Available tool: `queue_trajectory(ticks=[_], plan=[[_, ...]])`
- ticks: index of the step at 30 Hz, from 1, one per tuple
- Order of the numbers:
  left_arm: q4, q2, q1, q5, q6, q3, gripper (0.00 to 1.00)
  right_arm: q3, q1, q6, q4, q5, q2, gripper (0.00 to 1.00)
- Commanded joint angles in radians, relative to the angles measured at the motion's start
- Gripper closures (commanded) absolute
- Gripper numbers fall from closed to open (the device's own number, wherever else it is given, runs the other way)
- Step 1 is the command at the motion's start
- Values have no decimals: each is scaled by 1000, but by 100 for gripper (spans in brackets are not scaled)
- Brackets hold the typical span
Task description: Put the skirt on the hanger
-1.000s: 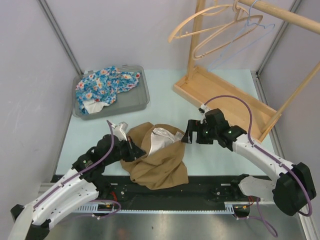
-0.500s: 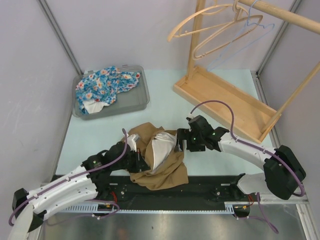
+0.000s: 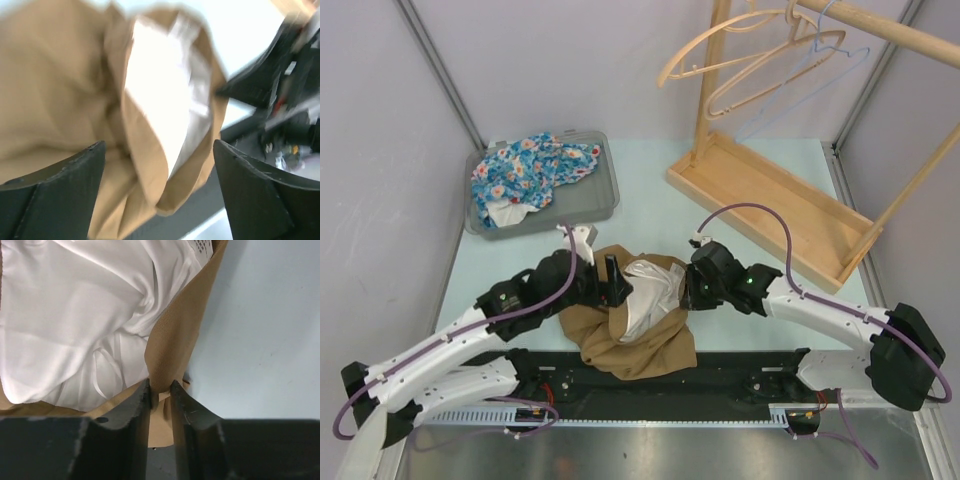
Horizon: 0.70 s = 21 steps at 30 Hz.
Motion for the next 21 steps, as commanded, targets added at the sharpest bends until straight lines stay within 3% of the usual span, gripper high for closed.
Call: queue_trajectory(ticks=[1, 3, 7, 13, 17, 18, 21], plan=[[56, 166, 37, -129, 171, 150, 6, -2, 11, -34, -29, 33, -26, 79], [54, 278, 100, -95, 191, 209, 5, -8, 17, -40, -37, 39, -23, 82], [68, 413, 160, -31, 237, 253, 7, -19, 24, -40, -34, 54, -32, 100], [36, 584, 204, 3, 349, 292, 5, -16, 35, -59, -14, 62, -57, 100], [116, 644, 281, 83, 357, 301, 7, -11, 58, -89, -11, 65, -72, 100], [134, 655, 290, 106, 356, 304, 9, -11, 66, -96, -12, 70, -79, 100], [174, 696, 316, 202, 350, 326, 39, -8, 84, -123, -21, 103, -110, 100]])
